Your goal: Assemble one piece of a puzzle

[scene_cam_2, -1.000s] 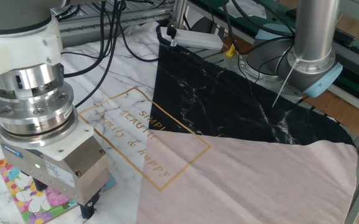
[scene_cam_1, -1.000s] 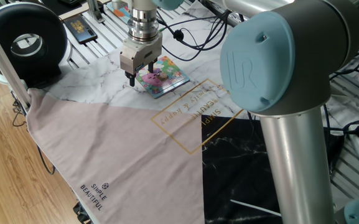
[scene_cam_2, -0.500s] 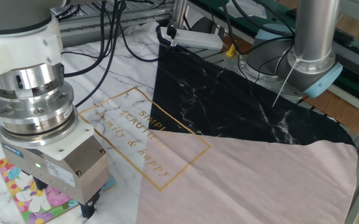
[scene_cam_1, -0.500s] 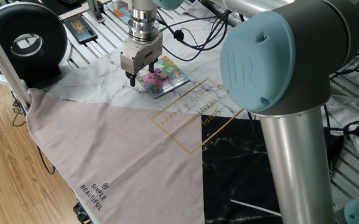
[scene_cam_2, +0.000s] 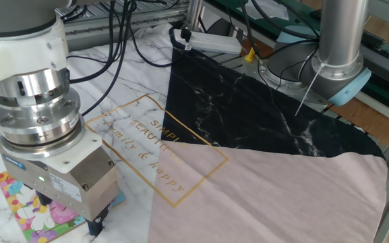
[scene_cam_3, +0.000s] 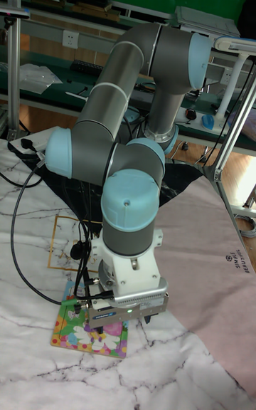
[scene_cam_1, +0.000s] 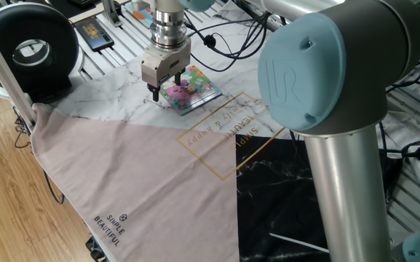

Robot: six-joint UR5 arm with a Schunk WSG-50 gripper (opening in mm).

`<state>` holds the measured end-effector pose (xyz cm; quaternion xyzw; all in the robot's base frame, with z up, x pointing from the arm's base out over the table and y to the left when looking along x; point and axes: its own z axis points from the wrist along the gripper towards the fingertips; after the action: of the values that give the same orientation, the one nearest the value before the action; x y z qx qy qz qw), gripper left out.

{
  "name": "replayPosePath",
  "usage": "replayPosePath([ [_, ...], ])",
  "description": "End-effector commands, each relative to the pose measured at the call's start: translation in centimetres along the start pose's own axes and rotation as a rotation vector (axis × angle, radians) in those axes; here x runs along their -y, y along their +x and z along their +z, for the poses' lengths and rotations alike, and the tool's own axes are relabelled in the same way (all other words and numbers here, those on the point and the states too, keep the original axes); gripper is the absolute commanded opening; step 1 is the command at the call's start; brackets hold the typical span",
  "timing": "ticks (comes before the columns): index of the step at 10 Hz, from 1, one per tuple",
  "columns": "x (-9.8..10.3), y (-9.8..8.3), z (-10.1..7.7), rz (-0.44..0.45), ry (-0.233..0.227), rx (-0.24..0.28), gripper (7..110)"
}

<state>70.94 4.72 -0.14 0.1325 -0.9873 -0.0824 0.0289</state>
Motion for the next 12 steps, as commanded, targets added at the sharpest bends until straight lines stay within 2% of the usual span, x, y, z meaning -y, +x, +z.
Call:
replayPosePath([
  [1,-0.1,-0.1,-0.1,0.0,-0.01,0.007,88],
  [7,-0.4,-0.6,-0.7,0.006,0.002,0.006,88],
  [9,-0.6,-0.1,-1.0,0.022,0.001,-0.011,88],
  [10,-1.1,0.1,-0.9,0.033,-0.024,-0.016,88],
  [12,-1.4,0.2,-0.7,0.041,-0.039,-0.019,88],
])
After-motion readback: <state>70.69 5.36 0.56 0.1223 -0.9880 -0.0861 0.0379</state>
